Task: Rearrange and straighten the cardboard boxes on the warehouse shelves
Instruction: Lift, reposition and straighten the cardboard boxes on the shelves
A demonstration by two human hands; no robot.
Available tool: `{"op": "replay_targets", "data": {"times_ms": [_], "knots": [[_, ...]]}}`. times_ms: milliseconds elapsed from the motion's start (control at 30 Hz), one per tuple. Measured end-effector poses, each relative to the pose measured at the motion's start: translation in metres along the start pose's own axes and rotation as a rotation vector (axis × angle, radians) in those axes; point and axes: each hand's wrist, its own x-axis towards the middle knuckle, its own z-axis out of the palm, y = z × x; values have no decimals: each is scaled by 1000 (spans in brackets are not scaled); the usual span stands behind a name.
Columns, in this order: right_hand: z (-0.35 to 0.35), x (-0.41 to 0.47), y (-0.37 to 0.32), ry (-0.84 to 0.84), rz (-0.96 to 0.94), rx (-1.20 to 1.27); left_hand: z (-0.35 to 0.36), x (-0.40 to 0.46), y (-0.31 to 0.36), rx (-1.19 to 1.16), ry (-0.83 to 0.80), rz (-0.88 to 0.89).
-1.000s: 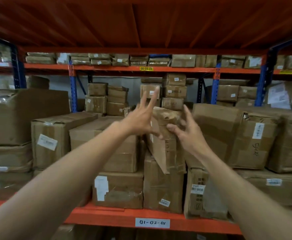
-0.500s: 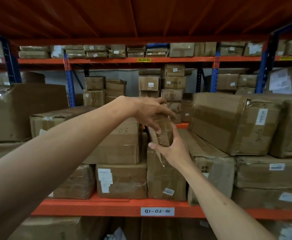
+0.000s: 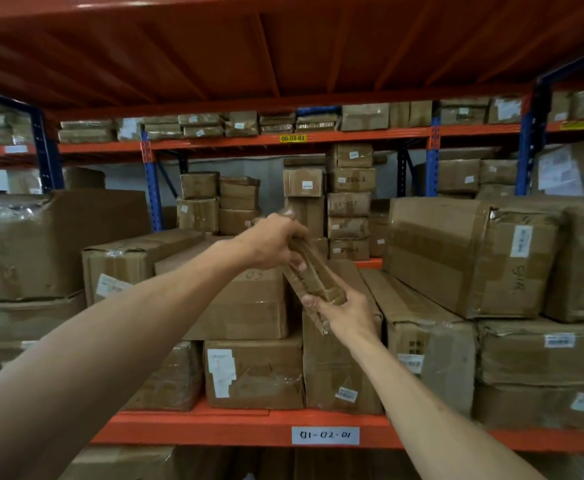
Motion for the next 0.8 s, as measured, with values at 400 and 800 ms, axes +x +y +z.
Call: {"op": "replay_targets", "data": {"times_ms": [400,800], "knots": [[-3,45,-72,34,-328,-457,-3,-41,-47,-458,425,-91],[97,80,-114,-223,-419,-755,9,-98,-143,-511,519,-367]]}}
